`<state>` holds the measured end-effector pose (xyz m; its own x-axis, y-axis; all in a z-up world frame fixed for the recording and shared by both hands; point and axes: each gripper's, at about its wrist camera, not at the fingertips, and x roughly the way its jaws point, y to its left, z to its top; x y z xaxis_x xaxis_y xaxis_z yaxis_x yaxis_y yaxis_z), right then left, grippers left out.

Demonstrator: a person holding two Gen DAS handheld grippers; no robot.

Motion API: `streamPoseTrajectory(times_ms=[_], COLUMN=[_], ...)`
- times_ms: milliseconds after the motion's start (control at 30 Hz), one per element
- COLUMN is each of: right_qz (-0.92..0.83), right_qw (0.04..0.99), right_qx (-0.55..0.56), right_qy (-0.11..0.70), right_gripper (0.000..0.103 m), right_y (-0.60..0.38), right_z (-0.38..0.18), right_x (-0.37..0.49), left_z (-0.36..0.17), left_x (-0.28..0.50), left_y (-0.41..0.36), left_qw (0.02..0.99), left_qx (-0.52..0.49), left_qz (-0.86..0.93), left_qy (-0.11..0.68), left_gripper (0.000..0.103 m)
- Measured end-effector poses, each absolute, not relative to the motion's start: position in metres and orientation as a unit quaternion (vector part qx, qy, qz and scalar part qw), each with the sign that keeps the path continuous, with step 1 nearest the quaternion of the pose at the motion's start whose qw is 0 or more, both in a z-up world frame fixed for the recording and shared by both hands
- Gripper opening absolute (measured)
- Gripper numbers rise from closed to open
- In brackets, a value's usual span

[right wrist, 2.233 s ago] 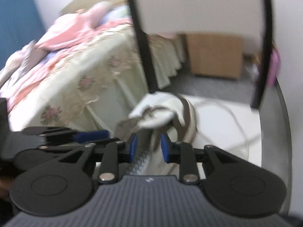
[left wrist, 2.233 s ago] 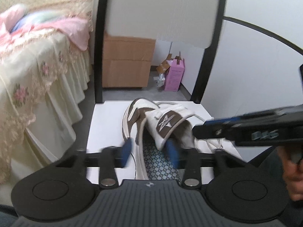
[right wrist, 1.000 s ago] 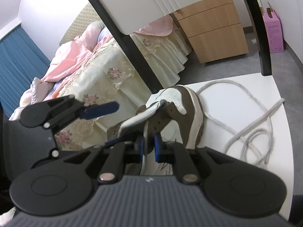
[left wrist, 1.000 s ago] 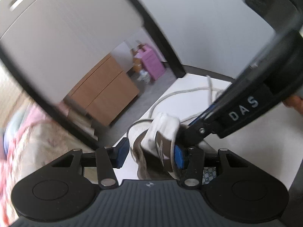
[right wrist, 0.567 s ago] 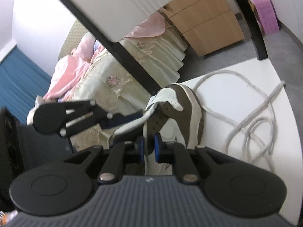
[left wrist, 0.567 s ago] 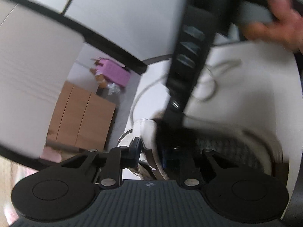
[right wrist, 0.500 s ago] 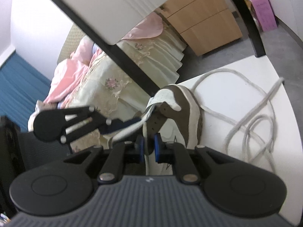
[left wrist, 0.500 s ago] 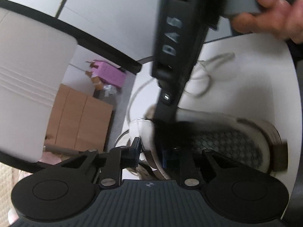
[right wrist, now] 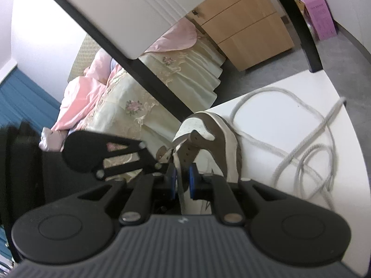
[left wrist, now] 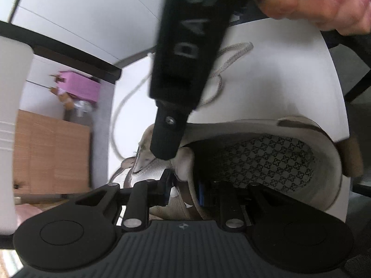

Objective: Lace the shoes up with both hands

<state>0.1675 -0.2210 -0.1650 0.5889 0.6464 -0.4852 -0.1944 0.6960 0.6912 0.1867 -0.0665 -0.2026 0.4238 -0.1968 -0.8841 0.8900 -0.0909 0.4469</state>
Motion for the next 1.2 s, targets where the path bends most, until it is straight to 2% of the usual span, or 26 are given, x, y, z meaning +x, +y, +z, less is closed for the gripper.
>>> streamPoseTrajectory(times_ms=[167,233,267,567,767,967,1200], right_qz=[0.261,0.265,0.267,0.268,0.251,0.240,0.248], right_qw=[0.830,0.828,0.827,0.837,0.855,0.853,0.858], right_qx=[0.310,0.309,0.309,0.282,0.256,0.257,0.232], right_qy=[0.384,0.385,0.386,0.384,0.375,0.386,0.387], right_gripper=[0.013,0.013,0.013,0.016,0.017,0.019,0.019], right_y=[-0.226,-0.227,-0.227,-0.223,-0.216,-0.211,-0.197], right_z=[-0.168,-0.168,-0.168,-0.160,-0.156,-0.159,-0.155], right_x=[0.172,0.172,0.172,0.165,0.157,0.152,0.147], left_z=[-0.199,-0.193,-0.189,-0.153,-0.138,-0.137,-0.143], left_x=[0.197,0.197,0.196,0.177,0.138,0.133,0.136], left_y=[-0.070,-0.073,-0.070,-0.042,-0.037,-0.023,0.011], left_qw=[0.606,0.620,0.633,0.800,0.879,0.932,0.938], left_qx=[0.575,0.558,0.544,0.354,0.234,0.121,0.029], left_qz=[-0.451,-0.447,-0.443,-0.324,-0.246,-0.152,-0.114], left_qy=[0.315,0.322,0.326,0.360,0.335,0.307,0.326], left_gripper=[0.026,0.034,0.034,0.035,0.035,0.035,0.035])
